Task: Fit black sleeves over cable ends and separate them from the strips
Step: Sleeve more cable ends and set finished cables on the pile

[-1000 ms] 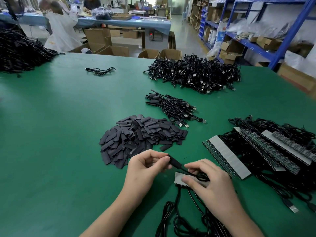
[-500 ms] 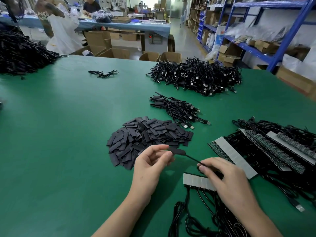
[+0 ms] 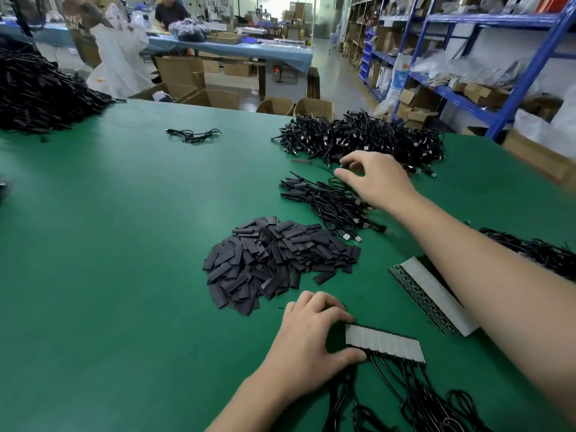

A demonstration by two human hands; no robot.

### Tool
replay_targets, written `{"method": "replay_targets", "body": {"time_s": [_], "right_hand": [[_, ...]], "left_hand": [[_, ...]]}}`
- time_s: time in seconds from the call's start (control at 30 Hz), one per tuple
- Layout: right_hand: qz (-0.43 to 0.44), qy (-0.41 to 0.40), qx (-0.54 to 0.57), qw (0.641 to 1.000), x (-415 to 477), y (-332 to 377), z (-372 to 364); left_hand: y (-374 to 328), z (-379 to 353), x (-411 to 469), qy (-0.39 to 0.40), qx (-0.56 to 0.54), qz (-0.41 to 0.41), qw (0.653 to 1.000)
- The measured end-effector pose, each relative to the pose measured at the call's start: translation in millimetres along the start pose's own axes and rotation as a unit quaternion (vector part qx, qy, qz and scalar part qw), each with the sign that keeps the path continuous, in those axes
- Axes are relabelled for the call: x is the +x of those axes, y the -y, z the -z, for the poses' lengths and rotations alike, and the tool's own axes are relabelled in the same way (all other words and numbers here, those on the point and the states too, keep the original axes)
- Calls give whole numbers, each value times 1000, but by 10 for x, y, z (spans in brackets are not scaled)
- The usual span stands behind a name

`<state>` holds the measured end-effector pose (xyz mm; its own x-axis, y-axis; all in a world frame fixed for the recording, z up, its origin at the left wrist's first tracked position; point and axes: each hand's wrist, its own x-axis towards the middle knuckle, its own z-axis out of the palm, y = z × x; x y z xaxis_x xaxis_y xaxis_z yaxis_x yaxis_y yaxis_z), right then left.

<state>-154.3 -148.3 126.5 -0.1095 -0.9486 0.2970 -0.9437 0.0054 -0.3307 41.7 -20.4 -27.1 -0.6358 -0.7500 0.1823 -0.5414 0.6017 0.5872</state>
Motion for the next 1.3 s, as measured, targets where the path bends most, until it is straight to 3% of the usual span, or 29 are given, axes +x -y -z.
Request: {"method": "replay_targets", "body": {"time_s": [0.17,0.27,0.33,0.57,0.77,1.0,1.3], "right_hand": [[26,119,97,988,-560,-2,-91],[-25,262,199,944,-1245,-205,-68],[-42,300,208,930,-1604,-314,-54],[-50,169,178,968,-2069,-302,-235],[-7,82,157,984,-2210,-237,-430],[-40,45,209,976,-2286,-214,-495],[-71,60,275,957,-2305,-197,-512]], "left_hand": [[-9,55,24,1,-144,33,989],[-17,64,8,3,-279,35,960],[-22,68,5,2,-323,28,946],[-102,82,-11,2,-422,57,905],[-162,88,-5,-39,-340,78,936],[-146,61,6,-40,-297,52,953],[-131,67,-11,-33,-295,38,954]]}}
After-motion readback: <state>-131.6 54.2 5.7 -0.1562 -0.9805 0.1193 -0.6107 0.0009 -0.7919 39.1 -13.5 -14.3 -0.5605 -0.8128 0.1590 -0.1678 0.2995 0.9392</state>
